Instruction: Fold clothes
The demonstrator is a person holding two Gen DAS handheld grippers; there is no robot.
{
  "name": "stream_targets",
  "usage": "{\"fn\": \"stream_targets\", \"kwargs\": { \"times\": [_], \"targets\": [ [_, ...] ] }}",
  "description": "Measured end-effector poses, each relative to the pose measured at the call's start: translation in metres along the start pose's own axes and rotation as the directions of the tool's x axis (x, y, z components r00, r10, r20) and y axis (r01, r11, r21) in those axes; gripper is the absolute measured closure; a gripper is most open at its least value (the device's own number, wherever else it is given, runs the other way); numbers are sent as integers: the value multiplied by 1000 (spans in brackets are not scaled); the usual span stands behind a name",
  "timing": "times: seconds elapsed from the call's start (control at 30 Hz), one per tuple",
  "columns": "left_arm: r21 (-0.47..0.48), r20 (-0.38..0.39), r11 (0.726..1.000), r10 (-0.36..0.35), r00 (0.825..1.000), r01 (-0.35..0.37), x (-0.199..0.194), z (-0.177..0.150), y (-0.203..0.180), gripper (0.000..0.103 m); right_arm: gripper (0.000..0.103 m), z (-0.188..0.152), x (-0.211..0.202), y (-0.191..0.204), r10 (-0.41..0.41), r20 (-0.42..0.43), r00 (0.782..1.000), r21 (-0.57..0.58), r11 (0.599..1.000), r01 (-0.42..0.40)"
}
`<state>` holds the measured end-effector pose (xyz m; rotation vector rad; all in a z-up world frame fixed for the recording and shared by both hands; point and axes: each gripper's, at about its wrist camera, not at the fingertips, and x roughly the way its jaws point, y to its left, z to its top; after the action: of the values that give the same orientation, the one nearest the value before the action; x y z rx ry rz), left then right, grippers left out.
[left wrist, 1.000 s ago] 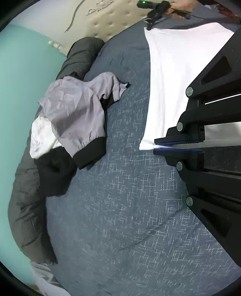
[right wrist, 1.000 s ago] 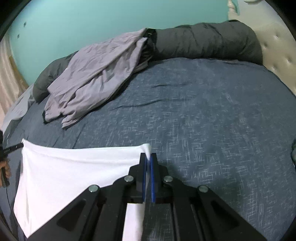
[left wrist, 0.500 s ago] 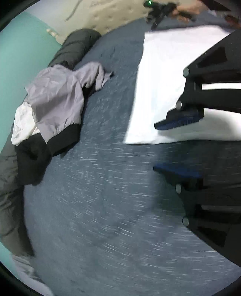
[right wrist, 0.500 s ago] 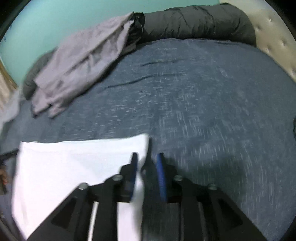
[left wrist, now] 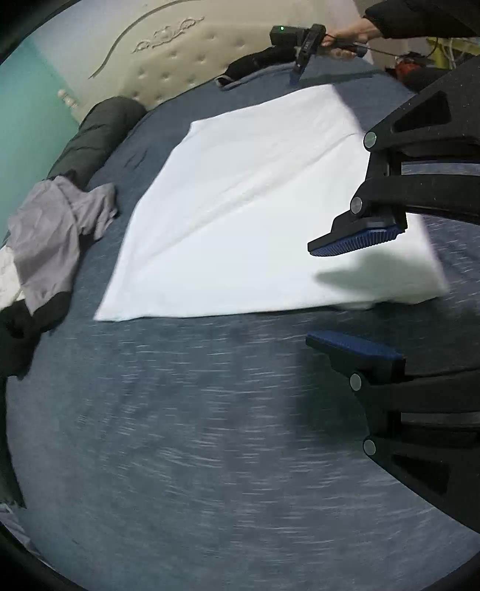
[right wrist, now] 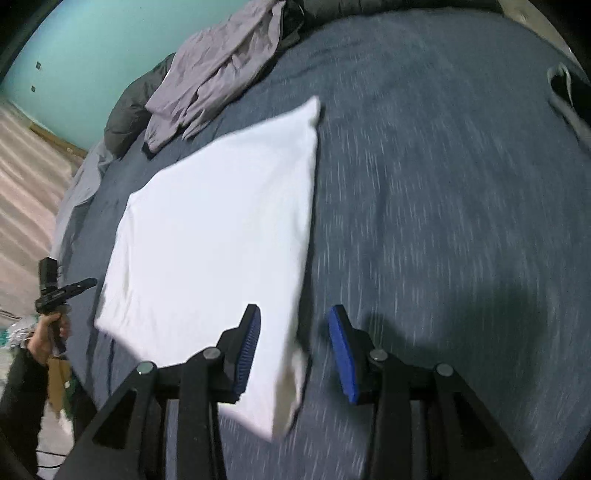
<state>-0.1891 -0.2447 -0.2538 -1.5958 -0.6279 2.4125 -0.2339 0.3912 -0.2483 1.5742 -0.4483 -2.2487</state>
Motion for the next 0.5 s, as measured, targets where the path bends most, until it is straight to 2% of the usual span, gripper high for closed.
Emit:
{"fn": "stream_targets", "kwargs": {
  "times": [0.17,0.27,0.4,0.43,0.47,0.5],
  "targets": [
    [-6,-34,1000,-9,999,9,-2,-36,0,53,64,-32,4,8,-42,-63,997,-23,999,41],
    [-13,-41,1000,-11,999,10,-2,-48,0,53,64,-42,10,9,-12,-76,997,9,1000,13],
    [-15,-51,1000,-6,999,5,6,-53,0,53,64,-47,19,16,-9,-85,996,-13,1000,8],
    [-16,-55,1000,-14,998,13,8,-54,0,53,69,-48,21,16,-11,-90,996,-7,1000,10],
    [-17,-59,1000,-21,998,20,10,-56,0,58,72,-47,24,17,-12,-94,996,-5,1000,12],
    [-7,-62,1000,-19,998,19,12,-57,-1,66,80,-46,26,17,-16,-97,995,-10,1000,15]
  ]
}}
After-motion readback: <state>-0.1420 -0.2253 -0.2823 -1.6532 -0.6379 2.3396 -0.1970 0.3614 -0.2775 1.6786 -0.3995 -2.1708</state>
